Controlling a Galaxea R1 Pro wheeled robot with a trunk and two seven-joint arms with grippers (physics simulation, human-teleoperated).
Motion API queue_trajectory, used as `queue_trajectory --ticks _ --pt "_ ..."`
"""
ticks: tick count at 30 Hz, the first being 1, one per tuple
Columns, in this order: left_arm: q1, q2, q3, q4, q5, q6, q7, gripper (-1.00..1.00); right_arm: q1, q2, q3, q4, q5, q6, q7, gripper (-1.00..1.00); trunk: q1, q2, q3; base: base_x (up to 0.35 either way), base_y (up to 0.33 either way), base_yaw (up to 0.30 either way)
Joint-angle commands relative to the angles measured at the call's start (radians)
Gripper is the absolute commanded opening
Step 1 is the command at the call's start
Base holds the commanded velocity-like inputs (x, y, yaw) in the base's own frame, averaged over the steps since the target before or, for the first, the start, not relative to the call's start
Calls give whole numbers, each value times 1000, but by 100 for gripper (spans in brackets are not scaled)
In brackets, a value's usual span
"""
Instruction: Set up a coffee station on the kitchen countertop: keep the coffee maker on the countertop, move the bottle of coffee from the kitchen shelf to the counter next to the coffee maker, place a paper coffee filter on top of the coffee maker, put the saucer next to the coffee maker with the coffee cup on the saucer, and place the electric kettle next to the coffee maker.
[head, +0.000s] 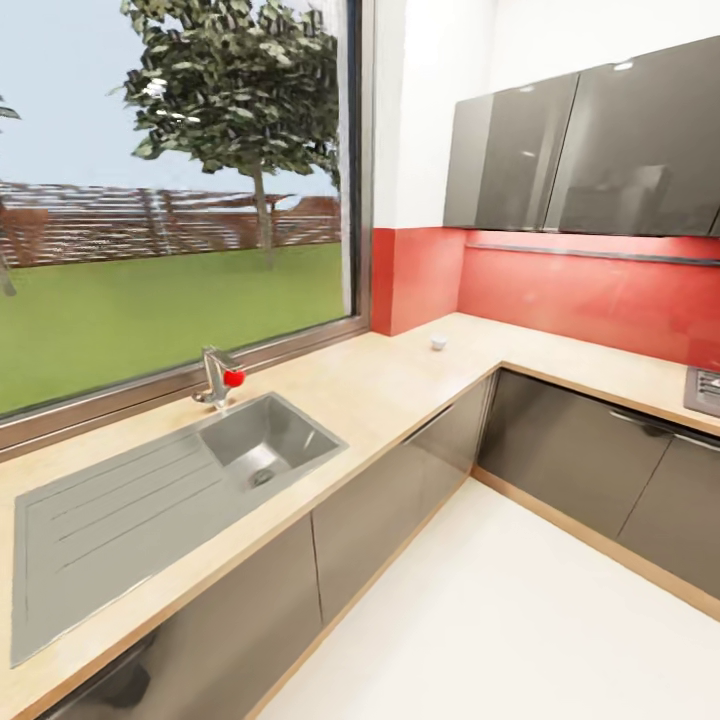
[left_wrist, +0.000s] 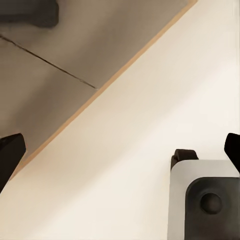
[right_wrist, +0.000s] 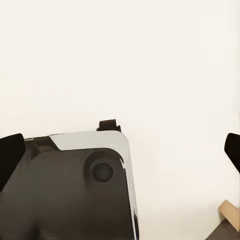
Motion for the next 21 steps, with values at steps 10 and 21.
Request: queue_trajectory --ticks 10,21 --pt "-1 0 9 0 -8 -4 -5 100 -1 0 -4 1 -8 -4 1 100 1 -2 -2 281 -166 -63" --pt "-1 0 9 0 -8 -3 -5 100 -1 0 -4 1 -8 -4 1 100 1 -2 -2 281 -166 -287"
